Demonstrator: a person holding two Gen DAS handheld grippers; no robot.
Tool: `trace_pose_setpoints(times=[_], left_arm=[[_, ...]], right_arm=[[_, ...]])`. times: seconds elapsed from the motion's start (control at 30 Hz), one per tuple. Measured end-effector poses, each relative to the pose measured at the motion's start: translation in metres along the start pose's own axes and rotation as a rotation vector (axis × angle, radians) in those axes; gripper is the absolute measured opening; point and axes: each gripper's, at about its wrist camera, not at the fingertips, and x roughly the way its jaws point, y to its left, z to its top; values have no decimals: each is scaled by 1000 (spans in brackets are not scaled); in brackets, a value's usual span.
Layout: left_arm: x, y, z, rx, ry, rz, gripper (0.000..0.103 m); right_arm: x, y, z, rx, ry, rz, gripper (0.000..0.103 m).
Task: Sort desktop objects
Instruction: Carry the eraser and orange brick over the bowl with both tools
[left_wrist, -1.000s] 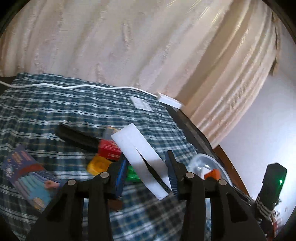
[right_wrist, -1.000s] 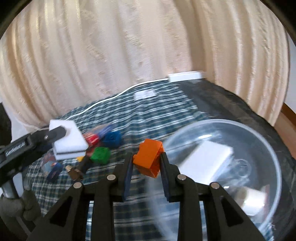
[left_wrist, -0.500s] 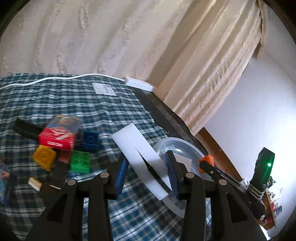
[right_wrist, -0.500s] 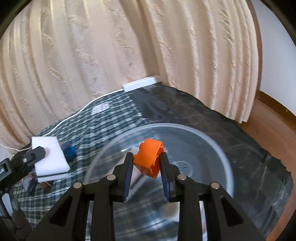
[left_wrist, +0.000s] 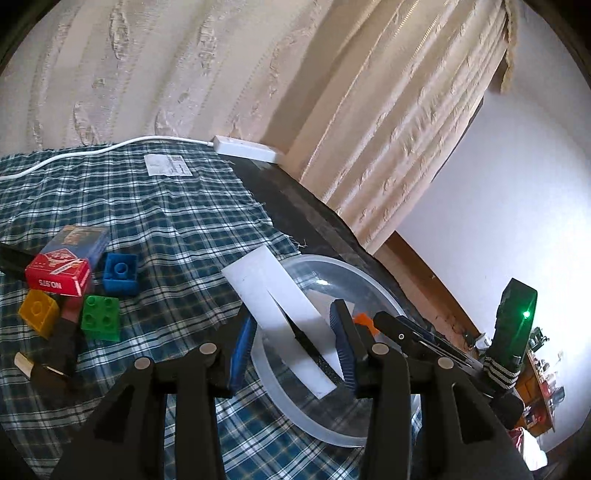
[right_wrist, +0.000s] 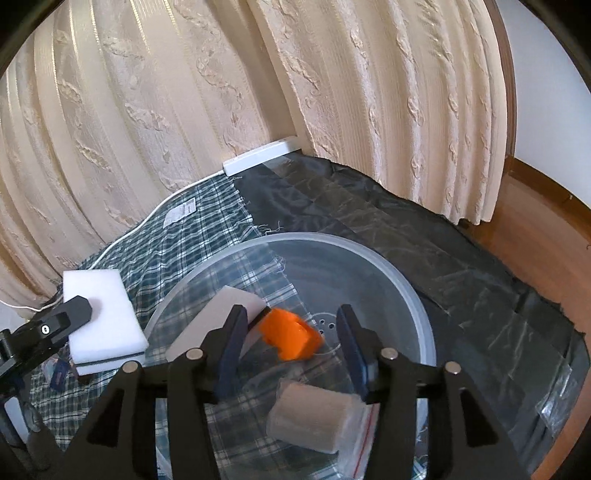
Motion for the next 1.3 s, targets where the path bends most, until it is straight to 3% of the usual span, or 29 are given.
trace_pose_setpoints(times=[0.33, 0.43, 0.47, 0.5, 0.6, 0.77, 0.9, 1.3], left_arm=[[23, -27, 9, 48, 33, -69, 47], [33, -35, 14, 64, 57, -99, 64], [37, -39, 14, 77, 69, -109, 80], [40, -42, 14, 85, 76, -117, 87], [47, -44, 13, 95, 92, -138, 87], [51, -30, 14, 56, 92, -57, 87], [48, -17, 16, 9, 79, -59, 87], [50, -49, 18, 32, 80, -229, 87]], right_arm=[[-8, -15, 1, 44, -24, 3, 60], [-10, -18, 1, 49, -27, 2, 60], [-10, -19, 1, 50, -28, 1, 60], [-10, -20, 2, 52, -29, 0, 60], [-10, -22, 2, 56, -27, 1, 60], [-10, -21, 1, 51, -24, 10, 60], [-10, -21, 0, 54, -23, 15, 60], [-14, -26, 0, 78, -36, -15, 60]])
